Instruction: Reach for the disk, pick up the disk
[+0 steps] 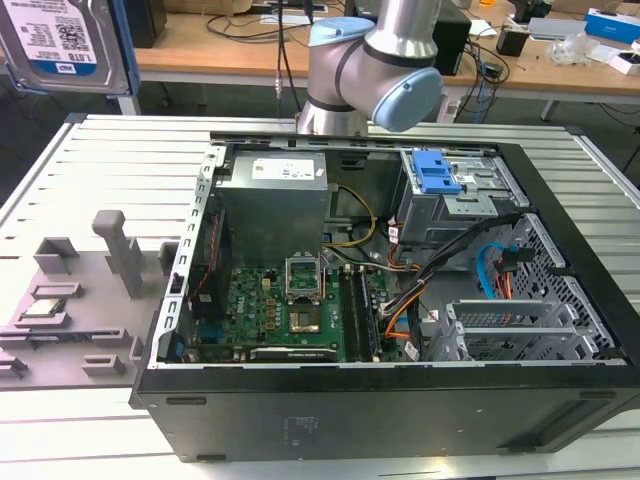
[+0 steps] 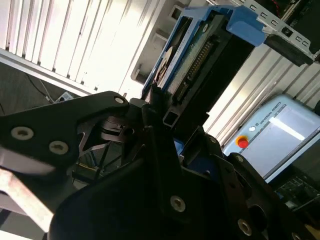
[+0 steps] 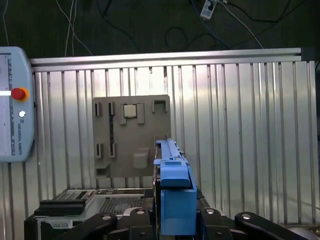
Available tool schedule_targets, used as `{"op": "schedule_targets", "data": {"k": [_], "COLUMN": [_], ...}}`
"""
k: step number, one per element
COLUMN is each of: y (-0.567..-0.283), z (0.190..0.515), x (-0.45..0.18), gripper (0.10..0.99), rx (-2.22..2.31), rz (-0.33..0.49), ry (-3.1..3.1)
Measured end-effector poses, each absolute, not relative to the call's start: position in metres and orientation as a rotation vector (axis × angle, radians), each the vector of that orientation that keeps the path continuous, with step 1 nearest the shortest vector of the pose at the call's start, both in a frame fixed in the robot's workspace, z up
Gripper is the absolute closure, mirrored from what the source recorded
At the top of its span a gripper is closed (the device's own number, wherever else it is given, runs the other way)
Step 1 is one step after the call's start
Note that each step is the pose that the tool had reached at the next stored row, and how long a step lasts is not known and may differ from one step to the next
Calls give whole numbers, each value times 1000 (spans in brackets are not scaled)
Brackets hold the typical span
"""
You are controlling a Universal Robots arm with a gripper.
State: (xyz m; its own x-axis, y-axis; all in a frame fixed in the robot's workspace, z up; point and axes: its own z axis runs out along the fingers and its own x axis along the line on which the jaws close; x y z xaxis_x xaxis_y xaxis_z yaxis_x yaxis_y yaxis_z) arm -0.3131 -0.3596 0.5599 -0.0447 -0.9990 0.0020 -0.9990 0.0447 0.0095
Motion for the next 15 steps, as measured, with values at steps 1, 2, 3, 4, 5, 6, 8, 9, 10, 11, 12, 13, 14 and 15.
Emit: {"op": "schedule_targets", "data": {"k": [1,2,3,4,5,6,8,9,10,11,12,13,14,15], "y": [-360,-360,-360,-360,-360,-360,-360,-360,-360,-360,-360,-360,-360,-360], "z": [559,558,557,556,555,553,552,552,551,550,550,549,549,549], "x": [-308,-303,-296,-290,-282,-271,-263,-261,-255,-251,-249,-246,-243,-240], "gripper": [722,722,722,722,722,722,722,722,722,722,722,722,722,722], "rx": [2166,2166,2165,2165,2165,2165,2165,2165,2165,2164,2164,2164,2164,2164], "rz": [-8,-8,-8,-7,-7,-6,-6,-6,-6,-5,-5,-5,-5,-4], "ry": [-2265,-2265,-2264,-2264,-2264,-2264,-2264,-2264,-2263,-2263,-2263,-2263,-2263,-2263]}}
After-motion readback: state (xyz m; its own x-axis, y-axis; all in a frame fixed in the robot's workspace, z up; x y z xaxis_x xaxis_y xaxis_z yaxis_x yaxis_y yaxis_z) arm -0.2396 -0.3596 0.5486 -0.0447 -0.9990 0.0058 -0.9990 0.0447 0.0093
